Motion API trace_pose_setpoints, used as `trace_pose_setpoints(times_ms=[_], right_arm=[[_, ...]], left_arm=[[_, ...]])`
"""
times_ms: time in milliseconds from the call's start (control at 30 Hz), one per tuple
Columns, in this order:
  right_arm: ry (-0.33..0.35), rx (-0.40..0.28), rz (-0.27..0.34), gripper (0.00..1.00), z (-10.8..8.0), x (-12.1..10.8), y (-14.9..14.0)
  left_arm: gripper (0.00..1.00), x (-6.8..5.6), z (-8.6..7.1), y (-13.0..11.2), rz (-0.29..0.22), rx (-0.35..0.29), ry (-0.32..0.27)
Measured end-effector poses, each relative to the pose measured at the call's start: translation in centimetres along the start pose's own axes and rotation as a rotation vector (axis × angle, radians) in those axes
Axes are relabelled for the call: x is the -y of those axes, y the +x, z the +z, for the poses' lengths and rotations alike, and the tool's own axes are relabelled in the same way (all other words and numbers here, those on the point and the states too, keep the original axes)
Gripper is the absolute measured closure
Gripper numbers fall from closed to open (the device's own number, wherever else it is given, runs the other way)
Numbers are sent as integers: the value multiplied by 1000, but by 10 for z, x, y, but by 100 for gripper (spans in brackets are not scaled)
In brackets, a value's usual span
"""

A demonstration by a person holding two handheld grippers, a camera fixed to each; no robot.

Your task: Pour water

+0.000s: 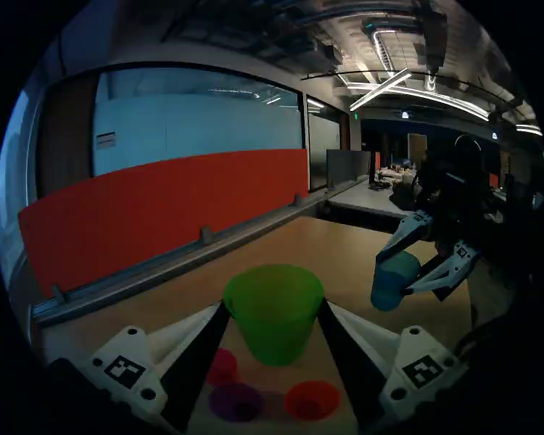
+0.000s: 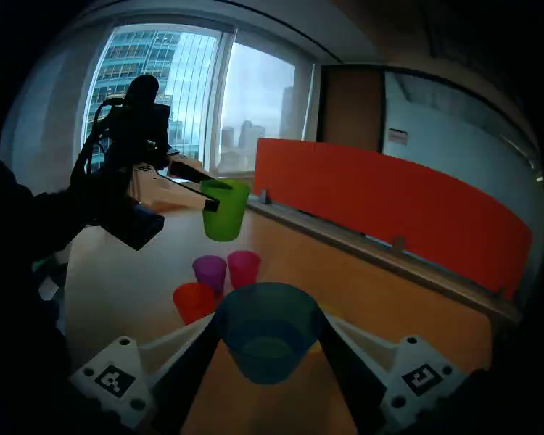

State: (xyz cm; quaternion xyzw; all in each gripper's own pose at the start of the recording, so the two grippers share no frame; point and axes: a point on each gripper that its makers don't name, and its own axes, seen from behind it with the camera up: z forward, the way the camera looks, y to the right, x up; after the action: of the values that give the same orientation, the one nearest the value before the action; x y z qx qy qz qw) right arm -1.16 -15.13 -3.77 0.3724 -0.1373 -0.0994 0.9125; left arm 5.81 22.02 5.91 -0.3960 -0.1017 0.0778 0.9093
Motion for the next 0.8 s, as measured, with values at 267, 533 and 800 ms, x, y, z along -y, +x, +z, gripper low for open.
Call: trace_pose_setpoints(times_ms=[267, 533, 800], right_arm=[[4, -30, -3, 8, 0, 5, 15], [10, -51, -4, 8, 2, 9, 25], [23, -79, -8, 7, 6, 14, 39]], left_arm=[[13, -1, -16, 14, -14, -81, -1], [13, -3, -26, 19, -11, -109, -2], [13, -5, -32, 16, -24, -124, 0]])
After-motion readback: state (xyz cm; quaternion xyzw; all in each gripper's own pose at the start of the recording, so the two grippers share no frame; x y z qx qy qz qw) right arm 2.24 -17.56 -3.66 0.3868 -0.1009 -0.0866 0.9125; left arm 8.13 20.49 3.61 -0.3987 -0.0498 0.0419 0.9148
